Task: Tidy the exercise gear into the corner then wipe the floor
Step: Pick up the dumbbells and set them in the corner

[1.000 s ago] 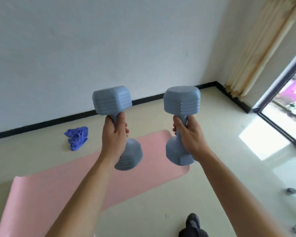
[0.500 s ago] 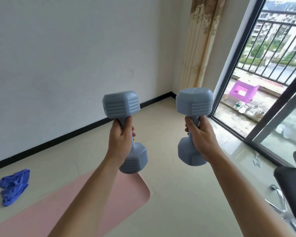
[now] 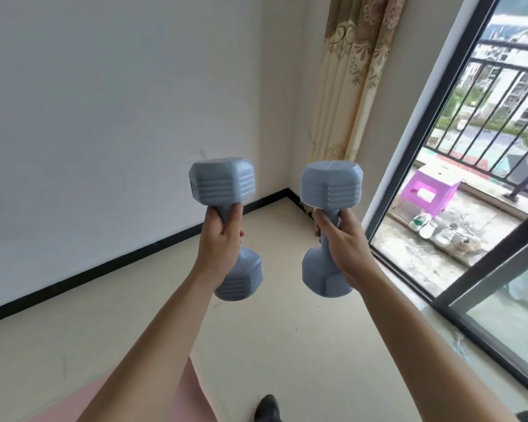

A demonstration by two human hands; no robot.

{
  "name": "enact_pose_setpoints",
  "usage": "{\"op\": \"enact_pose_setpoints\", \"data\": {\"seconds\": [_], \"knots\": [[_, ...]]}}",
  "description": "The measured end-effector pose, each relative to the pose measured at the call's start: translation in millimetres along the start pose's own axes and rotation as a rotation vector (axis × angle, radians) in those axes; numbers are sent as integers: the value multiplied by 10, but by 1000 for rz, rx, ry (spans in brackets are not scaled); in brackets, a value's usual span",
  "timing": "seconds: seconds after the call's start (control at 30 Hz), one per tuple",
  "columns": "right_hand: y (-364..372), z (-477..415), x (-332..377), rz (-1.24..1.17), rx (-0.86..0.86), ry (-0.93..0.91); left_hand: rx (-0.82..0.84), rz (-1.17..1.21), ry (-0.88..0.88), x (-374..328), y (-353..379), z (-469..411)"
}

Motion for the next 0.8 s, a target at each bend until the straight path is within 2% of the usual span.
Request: {"op": "enact_pose_setpoints", "data": {"seconds": [0.2,0.4,0.63,0.8], "knots": [[-226,-1533,-239,14,12,52,-17,-33,-65,16,699,-1457],[-324,-3094,-696,-77,34,91,-38,-38,-121,285,1412,-2748],[-112,-4936,-1313,-103,238,146,-188,-88,-258,709,2095,-4069],[218,-5909,-1601,-59,363,237,-280,-124,-347,904,2161,-4783]]}}
Point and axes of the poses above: each hand's wrist, its own z-axis away from the middle knuckle, its own y-axis out of the palm, x = y × z, the point moved 9 cm from there along -z, towards the middle knuckle, and after that the axes turned 4 degrees about -y, right-handed, at the moved point
